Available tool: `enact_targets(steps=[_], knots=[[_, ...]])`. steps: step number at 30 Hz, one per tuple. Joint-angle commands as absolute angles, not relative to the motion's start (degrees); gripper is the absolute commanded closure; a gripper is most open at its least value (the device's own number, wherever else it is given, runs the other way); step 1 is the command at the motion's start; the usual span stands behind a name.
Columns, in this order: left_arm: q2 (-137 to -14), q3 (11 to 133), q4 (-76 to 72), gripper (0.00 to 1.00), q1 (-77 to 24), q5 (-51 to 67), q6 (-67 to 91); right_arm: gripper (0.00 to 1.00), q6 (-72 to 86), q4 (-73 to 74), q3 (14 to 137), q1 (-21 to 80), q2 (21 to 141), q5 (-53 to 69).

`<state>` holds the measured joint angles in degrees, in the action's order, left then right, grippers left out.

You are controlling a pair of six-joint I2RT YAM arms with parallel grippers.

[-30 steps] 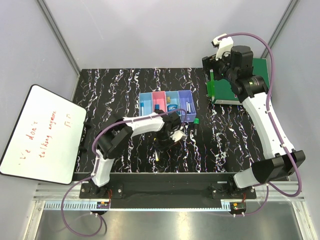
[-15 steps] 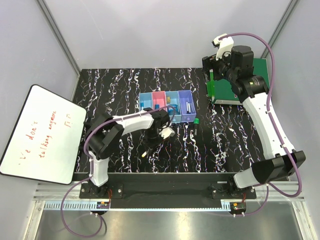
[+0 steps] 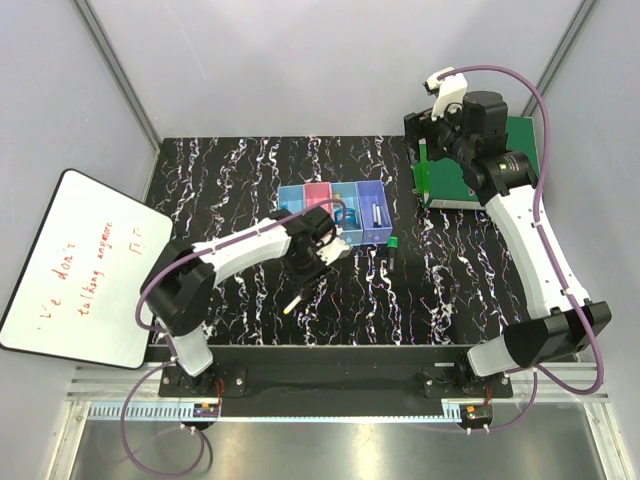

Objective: Sort the stationery into containers
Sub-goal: Move the pen to the center of the board, then pick up the pen from the center of the board.

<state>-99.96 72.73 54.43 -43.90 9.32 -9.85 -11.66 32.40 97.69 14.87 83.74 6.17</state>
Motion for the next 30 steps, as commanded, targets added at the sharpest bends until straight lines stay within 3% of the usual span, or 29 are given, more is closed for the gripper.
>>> enact_targets(steps=[1, 7, 13, 18, 23, 24, 30], knots=[[-103.4, 73.5, 52.1, 0.54, -43.5, 9.5, -9.3, 0.14, -10.7, 30.8, 97.1, 14.5, 81.0, 7.4], [-105.7, 73.3, 50.3, 0.49, -43.5, 7.9, -9.8, 0.13, -10.7, 30.9, 94.7, 14.4, 79.8, 7.6], [-107.7, 72.2, 48.4, 0.51, -43.5, 8.0, -9.0, 0.13, -8.9, 32.1, 91.5, 14.3, 78.9, 7.8], [-108.5, 70.6, 46.9, 0.64, -43.5, 7.7, -8.5, 0.14, -3.3, 34.4, 80.7, 13.9, 76.7, 7.2], [-109.1, 70.3, 46.2, 0.97, -43.5, 8.3, -7.7, 0.14, 3.8, 35.3, 70.9, 13.4, 75.5, 8.3], [-108.7, 70.4, 46.2, 1.00, -43.5, 8.0, -7.8, 0.14, 4.7, 35.6, 69.6, 13.2, 75.3, 8.4], [-101.6, 71.2, 46.5, 1.00, -42.1, 8.8, -8.4, 0.16, 10.0, 36.4, 62.7, 11.9, 76.5, 9.1]])
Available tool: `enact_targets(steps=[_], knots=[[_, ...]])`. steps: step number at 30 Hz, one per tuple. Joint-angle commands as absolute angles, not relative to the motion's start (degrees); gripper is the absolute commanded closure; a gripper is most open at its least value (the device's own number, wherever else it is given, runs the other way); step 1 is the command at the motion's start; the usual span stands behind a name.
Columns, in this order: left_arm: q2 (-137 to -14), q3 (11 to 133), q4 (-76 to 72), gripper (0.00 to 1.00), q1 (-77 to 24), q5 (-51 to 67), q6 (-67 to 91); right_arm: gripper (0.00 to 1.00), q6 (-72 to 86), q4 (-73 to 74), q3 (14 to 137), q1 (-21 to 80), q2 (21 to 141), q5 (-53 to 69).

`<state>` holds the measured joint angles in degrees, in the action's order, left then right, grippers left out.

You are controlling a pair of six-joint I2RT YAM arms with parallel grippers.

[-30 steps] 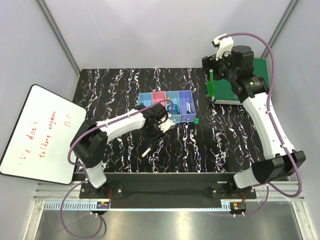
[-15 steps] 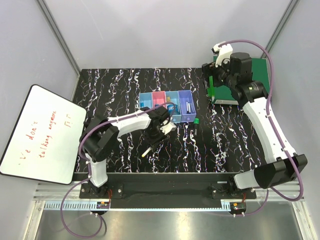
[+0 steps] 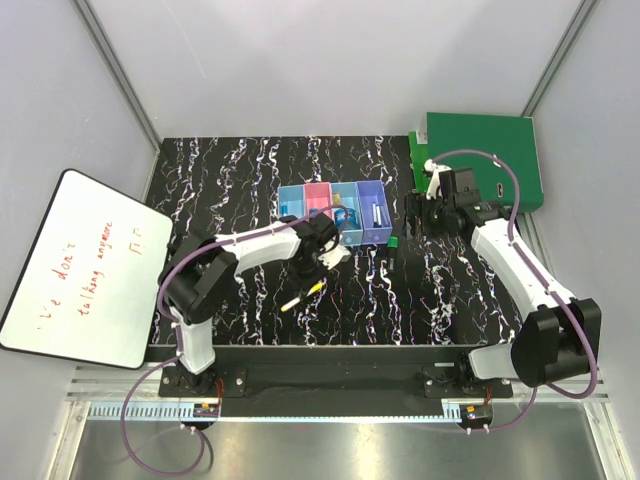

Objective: Sort the stationery into containers
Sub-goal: Pick up the pen from the center of the board.

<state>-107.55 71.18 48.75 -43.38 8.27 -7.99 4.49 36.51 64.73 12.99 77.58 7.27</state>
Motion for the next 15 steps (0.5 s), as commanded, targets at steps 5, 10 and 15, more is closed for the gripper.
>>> enact_targets(steps=[5, 10, 15], knots=[[-96.2, 78.7, 48.7, 1.00, -36.7, 8.5, -8.5, 0.16, 11.2, 35.9, 60.3, 10.6, 78.5, 9.9], [-94.6, 87.0, 51.0, 1.00, -30.6, 7.8, -7.6, 0.17, 10.9, 35.5, 61.4, 10.5, 81.7, 8.7], [-96.5, 92.2, 50.2, 1.00, -24.4, 6.9, -6.3, 0.18, 11.2, 35.4, 61.8, 10.4, 85.4, 8.4]])
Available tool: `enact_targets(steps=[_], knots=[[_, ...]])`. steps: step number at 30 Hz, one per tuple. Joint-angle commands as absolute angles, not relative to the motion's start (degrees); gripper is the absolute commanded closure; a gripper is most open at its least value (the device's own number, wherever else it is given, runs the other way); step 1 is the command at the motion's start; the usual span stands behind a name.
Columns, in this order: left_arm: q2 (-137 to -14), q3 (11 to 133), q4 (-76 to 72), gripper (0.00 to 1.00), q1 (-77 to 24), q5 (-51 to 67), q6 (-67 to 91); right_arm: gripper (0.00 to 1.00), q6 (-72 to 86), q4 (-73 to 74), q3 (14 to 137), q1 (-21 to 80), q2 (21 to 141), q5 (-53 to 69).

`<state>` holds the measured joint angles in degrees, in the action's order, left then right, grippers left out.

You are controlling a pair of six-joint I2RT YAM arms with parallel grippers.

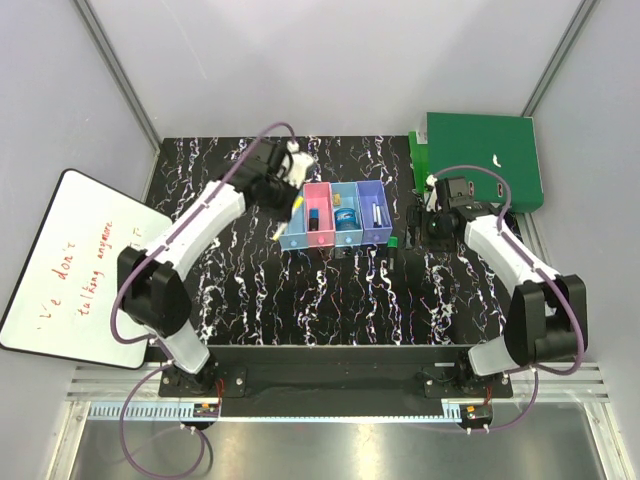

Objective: Sort the stationery into containers
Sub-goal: Pick up the pen from the center of the board, then place the pen in the storage box.

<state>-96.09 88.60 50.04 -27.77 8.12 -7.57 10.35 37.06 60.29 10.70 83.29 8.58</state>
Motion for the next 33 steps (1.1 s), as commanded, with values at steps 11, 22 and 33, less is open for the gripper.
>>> enact_targets(steps=[11, 22, 33], knots=[[-110.0, 101.2, 49.4, 1.00, -18.9, 9.5, -2.0, 0.20, 12.3, 34.3, 64.9, 10.5, 96.3, 9.8], [-115.3, 109.6, 49.7, 1.00, -18.5, 11.2, -1.2, 0.20, 12.9, 33.3, 69.9, 12.2, 103.9, 9.9], [-116.3, 110.0, 49.2, 1.00, -18.2, 12.8, -0.3, 0.20, 12.0, 32.8, 72.2, 17.0, 107.3, 6.5]])
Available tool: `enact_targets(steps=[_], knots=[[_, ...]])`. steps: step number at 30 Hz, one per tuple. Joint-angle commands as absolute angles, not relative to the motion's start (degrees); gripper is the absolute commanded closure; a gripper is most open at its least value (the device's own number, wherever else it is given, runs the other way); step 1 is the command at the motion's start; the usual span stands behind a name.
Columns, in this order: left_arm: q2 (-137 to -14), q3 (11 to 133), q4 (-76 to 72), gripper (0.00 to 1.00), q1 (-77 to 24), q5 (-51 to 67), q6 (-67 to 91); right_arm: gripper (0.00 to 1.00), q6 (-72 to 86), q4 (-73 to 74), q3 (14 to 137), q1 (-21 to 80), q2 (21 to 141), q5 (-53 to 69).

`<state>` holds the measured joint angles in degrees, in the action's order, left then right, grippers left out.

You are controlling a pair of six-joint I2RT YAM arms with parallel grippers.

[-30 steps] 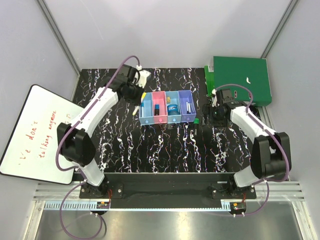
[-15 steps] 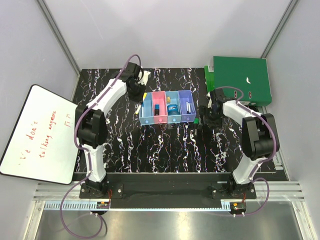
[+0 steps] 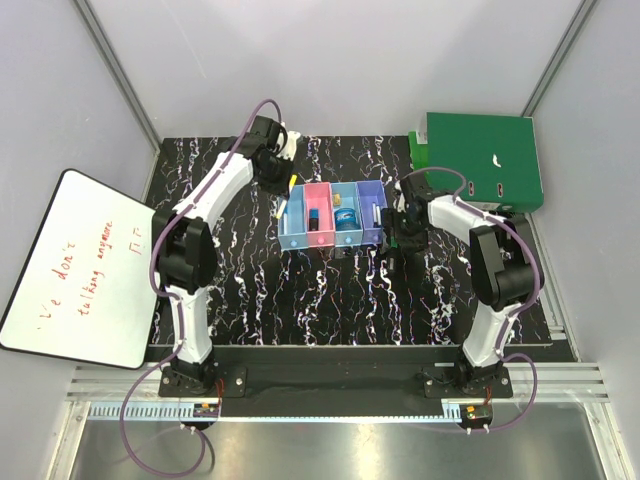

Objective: Sort the stationery into containers
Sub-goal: Place the pen in the storage box, then pick up the pen from the center of the board.

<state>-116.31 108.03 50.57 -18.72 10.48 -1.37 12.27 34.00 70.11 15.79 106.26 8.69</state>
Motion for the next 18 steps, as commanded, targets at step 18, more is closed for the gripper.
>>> enact_targets(steps=[18], knots=[[-116.2, 111.4, 47.4, 1.00, -17.3, 13.5, -0.3, 0.50, 10.6, 32.6, 70.9, 20.0, 110.8, 1.6]])
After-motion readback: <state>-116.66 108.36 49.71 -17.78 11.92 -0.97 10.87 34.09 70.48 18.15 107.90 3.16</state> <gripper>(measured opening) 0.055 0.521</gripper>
